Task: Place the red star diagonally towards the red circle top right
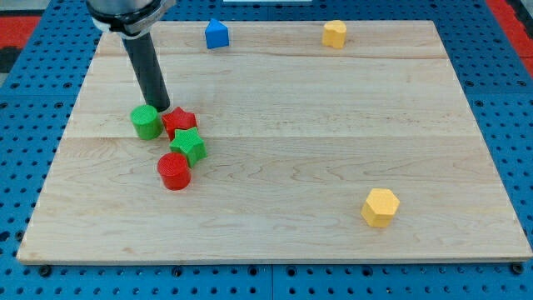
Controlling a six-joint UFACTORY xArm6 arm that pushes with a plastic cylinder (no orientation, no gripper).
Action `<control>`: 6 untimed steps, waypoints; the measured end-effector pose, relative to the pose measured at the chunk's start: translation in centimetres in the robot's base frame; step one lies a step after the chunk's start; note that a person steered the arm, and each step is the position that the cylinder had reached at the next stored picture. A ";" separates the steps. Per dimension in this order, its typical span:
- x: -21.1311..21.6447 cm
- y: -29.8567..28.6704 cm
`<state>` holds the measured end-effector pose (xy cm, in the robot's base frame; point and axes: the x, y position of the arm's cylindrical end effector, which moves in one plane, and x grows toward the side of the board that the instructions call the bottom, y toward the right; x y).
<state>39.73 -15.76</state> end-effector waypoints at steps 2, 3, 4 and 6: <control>6.0 4.7; 8.7 3.7; 10.6 9.4; 12.8 9.1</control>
